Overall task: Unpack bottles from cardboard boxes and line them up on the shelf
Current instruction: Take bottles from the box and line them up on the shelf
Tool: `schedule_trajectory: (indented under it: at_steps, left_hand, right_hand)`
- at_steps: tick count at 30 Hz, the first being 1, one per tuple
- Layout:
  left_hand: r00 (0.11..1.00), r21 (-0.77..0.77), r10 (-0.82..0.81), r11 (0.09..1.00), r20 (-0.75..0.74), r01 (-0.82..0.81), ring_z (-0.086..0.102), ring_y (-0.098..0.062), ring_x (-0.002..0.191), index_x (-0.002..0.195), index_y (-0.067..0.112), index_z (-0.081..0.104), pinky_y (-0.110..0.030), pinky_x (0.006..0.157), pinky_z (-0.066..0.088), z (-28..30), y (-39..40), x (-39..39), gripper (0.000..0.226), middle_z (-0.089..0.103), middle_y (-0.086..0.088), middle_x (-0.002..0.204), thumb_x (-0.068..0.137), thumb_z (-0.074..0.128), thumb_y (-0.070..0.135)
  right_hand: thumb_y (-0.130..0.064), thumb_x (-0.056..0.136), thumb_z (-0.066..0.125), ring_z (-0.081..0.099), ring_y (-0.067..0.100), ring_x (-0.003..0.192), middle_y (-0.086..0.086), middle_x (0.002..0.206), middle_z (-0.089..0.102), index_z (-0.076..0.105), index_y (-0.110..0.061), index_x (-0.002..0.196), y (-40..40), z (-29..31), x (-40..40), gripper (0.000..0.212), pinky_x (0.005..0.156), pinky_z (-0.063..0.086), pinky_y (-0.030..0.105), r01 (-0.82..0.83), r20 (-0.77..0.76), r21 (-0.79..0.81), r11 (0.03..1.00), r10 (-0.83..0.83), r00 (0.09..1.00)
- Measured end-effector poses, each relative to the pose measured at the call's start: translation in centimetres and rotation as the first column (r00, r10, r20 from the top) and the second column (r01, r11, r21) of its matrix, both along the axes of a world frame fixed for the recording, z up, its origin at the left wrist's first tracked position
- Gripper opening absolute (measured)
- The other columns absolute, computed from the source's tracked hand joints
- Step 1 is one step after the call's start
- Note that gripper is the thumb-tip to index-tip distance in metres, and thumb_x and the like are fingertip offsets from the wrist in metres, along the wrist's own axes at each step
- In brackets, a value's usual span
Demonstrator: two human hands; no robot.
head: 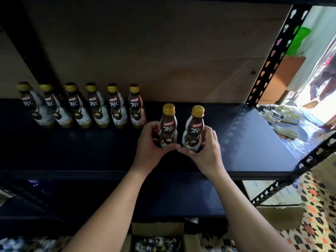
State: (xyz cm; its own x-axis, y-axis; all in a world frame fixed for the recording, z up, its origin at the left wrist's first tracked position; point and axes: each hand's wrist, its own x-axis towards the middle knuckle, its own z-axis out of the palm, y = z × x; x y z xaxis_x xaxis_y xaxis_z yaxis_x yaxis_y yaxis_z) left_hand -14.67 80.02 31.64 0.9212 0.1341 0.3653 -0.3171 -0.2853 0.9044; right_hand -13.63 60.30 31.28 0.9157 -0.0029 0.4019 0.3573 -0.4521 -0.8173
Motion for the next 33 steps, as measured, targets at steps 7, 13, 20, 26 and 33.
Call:
schedule_trajectory:
  at_steps: [7, 13, 20, 26, 33]
  left_hand:
    - [0.991, 0.02, 0.131, 0.991, 0.027, -0.132, 0.062, 0.0, 0.107, 0.124, 0.03, 0.058, -0.01, 0.086, 0.049, 0.0, -0.3, 0.1, 0.068, 0.06, 0.005, 0.124, 0.067, 0.095, 0.034]
    - [0.952, 0.132, 0.285, 0.945, 0.114, -0.299, 0.059, 0.006, 0.106, 0.129, 0.02, 0.063, -0.006, 0.092, 0.044, -0.3, -0.3, 2.0, 0.06, 0.061, -0.001, 0.13, 0.076, 0.089, 0.032]
    - [0.926, 0.193, 0.34, 0.91, 0.162, -0.367, 0.059, -0.005, 0.118, 0.134, 0.02, 0.063, -0.007, 0.099, 0.041, 0.1, -0.2, 4.9, 0.055, 0.065, 0.003, 0.127, 0.084, 0.083, 0.029]
    - [0.918, 0.182, 0.375, 0.901, 0.127, -0.394, 0.065, 0.003, 0.084, 0.102, 0.024, 0.068, -0.016, 0.076, 0.051, 0.7, 0.1, 6.1, 0.022, 0.069, 0.012, 0.089, 0.096, 0.07, 0.045]
    - [0.904, 0.172, 0.419, 0.888, 0.086, -0.427, 0.064, 0.008, 0.079, 0.096, 0.024, 0.071, -0.006, 0.071, 0.045, 0.2, 0.1, 6.0, 0.021, 0.069, 0.017, 0.082, 0.091, 0.075, 0.044]
  right_hand:
    - [-0.024, 0.076, 0.086, 0.055, 0.019, 0.118, -0.01, 0.124, 0.048, 0.045, -0.023, 0.138, -0.2, -0.6, 0.0, 0.075, 0.097, 0.053, 0.044, -0.049, 0.032, -0.052, 0.997, 0.051, 0.998]
    - [-0.02, 0.079, 0.084, 0.053, 0.014, 0.117, -0.007, 0.123, 0.048, 0.047, -0.02, 0.14, -0.1, -0.3, -0.1, 0.071, 0.099, 0.051, 0.036, -0.045, 0.019, -0.054, 0.998, 0.046, 0.999]
    - [-0.023, 0.086, 0.08, 0.049, 0.004, 0.119, -0.011, 0.127, 0.042, 0.037, -0.03, 0.149, 0.3, -0.2, 0.3, 0.077, 0.105, 0.046, 0.028, -0.063, -0.036, -0.052, 0.997, 0.061, 0.997]
    - [-0.019, 0.089, 0.076, 0.044, 0.012, 0.126, -0.008, 0.131, 0.041, 0.034, -0.029, 0.153, 0.9, -0.4, 1.0, 0.076, 0.108, 0.036, 0.027, -0.049, -0.064, -0.018, 0.999, 0.048, 0.997]
    - [-0.006, 0.088, 0.073, 0.038, 0.012, 0.118, -0.004, 0.128, 0.038, 0.03, -0.021, 0.154, 2.2, -0.5, 3.5, 0.08, 0.105, 0.034, 0.03, -0.028, -0.062, -0.1, 0.995, 0.022, 0.998]
